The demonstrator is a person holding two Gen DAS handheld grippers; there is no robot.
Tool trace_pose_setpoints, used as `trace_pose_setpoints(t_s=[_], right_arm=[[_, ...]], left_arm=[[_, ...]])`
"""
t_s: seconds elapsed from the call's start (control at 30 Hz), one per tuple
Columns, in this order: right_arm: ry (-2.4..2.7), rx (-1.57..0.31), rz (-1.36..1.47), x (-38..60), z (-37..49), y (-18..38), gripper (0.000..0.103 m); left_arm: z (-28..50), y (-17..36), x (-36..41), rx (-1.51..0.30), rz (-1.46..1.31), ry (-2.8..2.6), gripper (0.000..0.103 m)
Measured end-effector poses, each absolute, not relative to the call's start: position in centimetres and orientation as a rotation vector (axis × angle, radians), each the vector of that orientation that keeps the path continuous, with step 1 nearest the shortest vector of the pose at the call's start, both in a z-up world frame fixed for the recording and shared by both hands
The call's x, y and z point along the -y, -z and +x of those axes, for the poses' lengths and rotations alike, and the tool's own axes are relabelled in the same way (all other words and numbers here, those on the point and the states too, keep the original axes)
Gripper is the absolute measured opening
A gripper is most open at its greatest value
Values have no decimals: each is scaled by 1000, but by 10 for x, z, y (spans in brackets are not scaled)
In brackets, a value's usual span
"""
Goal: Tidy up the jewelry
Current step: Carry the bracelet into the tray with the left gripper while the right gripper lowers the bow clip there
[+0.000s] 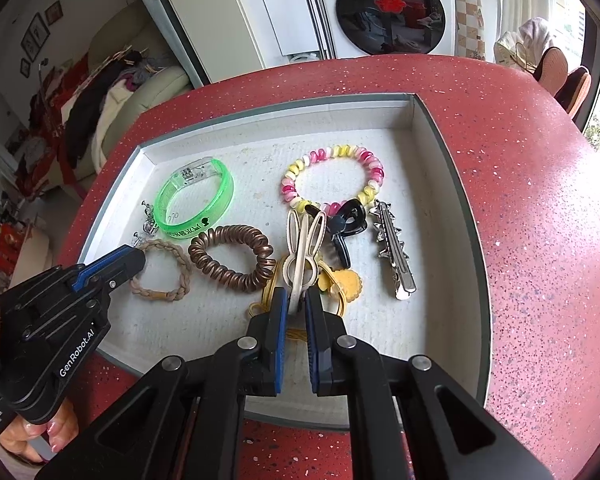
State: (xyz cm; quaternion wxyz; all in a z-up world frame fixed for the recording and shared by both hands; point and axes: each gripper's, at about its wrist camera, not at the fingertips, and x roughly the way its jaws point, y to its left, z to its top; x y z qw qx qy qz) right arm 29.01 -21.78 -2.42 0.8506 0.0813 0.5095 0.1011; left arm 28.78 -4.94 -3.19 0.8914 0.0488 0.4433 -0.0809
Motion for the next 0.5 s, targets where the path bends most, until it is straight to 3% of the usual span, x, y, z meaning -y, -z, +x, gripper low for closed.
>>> trace_pose_setpoints(t_s=[0.07, 0.13, 0.5], right_arm=[[-215, -1061, 183, 219, 287, 21, 38], [-214, -1042, 189, 220, 283, 17, 47], [-209, -1019, 252, 227, 272, 12, 48]], left_arm=[[286, 31, 48, -916, 97, 169, 24], [285, 29, 47, -909, 90, 171, 24], [282, 24, 41, -898, 60, 156, 24]])
